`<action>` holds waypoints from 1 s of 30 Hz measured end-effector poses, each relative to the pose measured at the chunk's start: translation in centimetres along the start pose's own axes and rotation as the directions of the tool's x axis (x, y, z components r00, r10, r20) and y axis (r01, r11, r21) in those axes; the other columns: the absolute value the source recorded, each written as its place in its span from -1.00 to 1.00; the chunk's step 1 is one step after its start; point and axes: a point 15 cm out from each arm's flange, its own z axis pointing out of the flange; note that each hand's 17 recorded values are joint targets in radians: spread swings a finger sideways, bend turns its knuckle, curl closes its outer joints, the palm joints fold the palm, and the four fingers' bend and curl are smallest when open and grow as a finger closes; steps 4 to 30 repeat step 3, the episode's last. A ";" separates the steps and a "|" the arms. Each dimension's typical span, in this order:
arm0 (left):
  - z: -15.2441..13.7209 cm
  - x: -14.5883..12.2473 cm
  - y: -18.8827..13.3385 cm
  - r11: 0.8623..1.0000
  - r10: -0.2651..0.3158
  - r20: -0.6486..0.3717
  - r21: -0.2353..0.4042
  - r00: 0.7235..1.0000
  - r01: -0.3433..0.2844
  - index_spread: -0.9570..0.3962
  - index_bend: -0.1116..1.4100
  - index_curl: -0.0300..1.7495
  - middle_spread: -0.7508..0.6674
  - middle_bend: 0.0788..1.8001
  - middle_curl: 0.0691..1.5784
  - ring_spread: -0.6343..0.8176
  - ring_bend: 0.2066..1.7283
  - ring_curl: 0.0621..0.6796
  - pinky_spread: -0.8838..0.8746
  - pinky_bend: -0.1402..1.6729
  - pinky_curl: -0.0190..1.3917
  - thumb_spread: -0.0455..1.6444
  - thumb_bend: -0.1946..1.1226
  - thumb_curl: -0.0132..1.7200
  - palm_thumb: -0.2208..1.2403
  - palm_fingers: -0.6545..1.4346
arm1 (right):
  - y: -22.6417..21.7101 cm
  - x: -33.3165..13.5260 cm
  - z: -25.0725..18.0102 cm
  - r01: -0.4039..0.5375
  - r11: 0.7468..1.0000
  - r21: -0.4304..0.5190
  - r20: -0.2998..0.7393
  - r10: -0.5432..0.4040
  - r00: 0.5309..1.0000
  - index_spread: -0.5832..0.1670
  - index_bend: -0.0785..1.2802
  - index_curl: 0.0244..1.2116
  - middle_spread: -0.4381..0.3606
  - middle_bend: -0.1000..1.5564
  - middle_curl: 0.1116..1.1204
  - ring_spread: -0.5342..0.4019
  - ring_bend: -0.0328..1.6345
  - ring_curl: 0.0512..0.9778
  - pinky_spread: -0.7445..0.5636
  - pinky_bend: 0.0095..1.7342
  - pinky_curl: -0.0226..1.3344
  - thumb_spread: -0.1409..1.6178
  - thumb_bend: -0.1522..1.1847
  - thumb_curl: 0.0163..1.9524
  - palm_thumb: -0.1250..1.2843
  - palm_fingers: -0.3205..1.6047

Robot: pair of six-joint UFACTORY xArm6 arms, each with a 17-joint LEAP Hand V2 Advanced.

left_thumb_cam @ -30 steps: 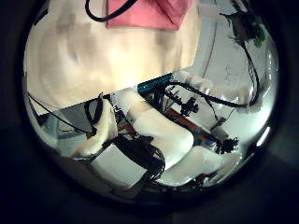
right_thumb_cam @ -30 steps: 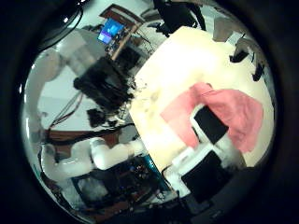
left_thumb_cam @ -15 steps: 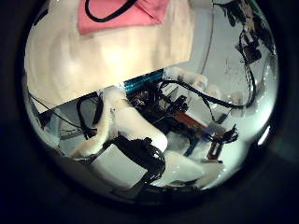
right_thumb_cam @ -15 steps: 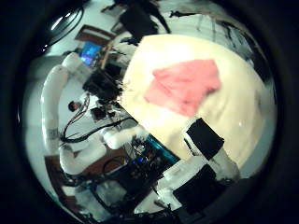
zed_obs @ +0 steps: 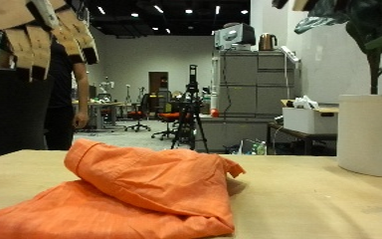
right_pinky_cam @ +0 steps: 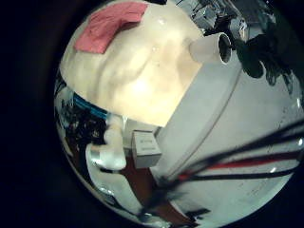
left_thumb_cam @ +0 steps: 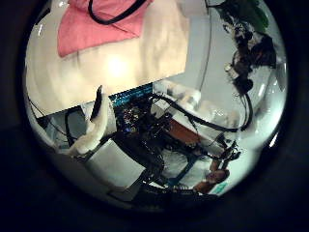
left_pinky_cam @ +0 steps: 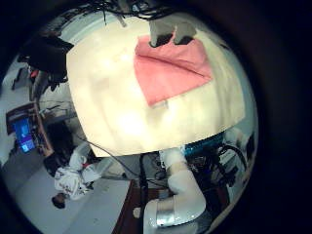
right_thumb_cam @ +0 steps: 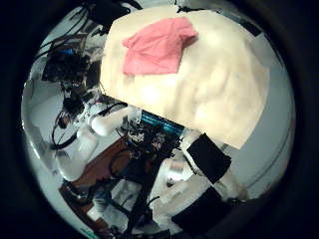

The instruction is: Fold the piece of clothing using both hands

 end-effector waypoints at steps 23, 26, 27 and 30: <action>-1.3 -0.6 0.0 1.000 0.016 0.069 0.010 0.997 -0.016 0.56 -0.61 -0.61 0.48 -0.85 -0.68 0.65 -0.78 -0.54 0.62 -0.61 -0.54 0.27 -0.73 -0.46 0.27 -0.30 | -0.2 -2.4 0.1 0.017 1.000 -0.014 0.018 -0.016 1.000 -0.45 -0.49 -0.44 0.27 -0.53 -0.57 0.66 -0.59 -0.66 0.76 -0.66 -0.52 0.72 -0.77 -0.60 0.23 -0.61; -1.3 -0.6 0.0 1.000 0.016 0.069 0.010 0.997 -0.016 0.56 -0.61 -0.61 0.48 -0.85 -0.68 0.65 -0.78 -0.54 0.62 -0.61 -0.54 0.27 -0.73 -0.46 0.27 -0.30 | -0.2 -2.4 0.1 0.017 1.000 -0.014 0.018 -0.016 1.000 -0.45 -0.49 -0.44 0.27 -0.53 -0.57 0.66 -0.59 -0.66 0.76 -0.66 -0.52 0.72 -0.77 -0.60 0.23 -0.61; -1.3 -0.6 0.0 1.000 0.016 0.069 0.010 0.997 -0.016 0.56 -0.61 -0.61 0.48 -0.85 -0.68 0.65 -0.78 -0.54 0.62 -0.61 -0.54 0.27 -0.73 -0.46 0.27 -0.30 | -0.2 -2.4 0.1 0.017 1.000 -0.014 0.018 -0.016 1.000 -0.45 -0.49 -0.44 0.27 -0.53 -0.57 0.66 -0.59 -0.66 0.76 -0.66 -0.52 0.72 -0.77 -0.60 0.23 -0.61; -1.3 -0.6 0.0 1.000 0.016 0.069 0.010 0.997 -0.016 0.56 -0.61 -0.61 0.48 -0.85 -0.68 0.65 -0.78 -0.54 0.62 -0.61 -0.54 0.27 -0.73 -0.46 0.27 -0.30 | -0.2 -2.4 0.1 0.017 1.000 -0.014 0.018 -0.016 1.000 -0.45 -0.49 -0.44 0.27 -0.53 -0.57 0.66 -0.59 -0.66 0.76 -0.66 -0.52 0.72 -0.77 -0.60 0.23 -0.61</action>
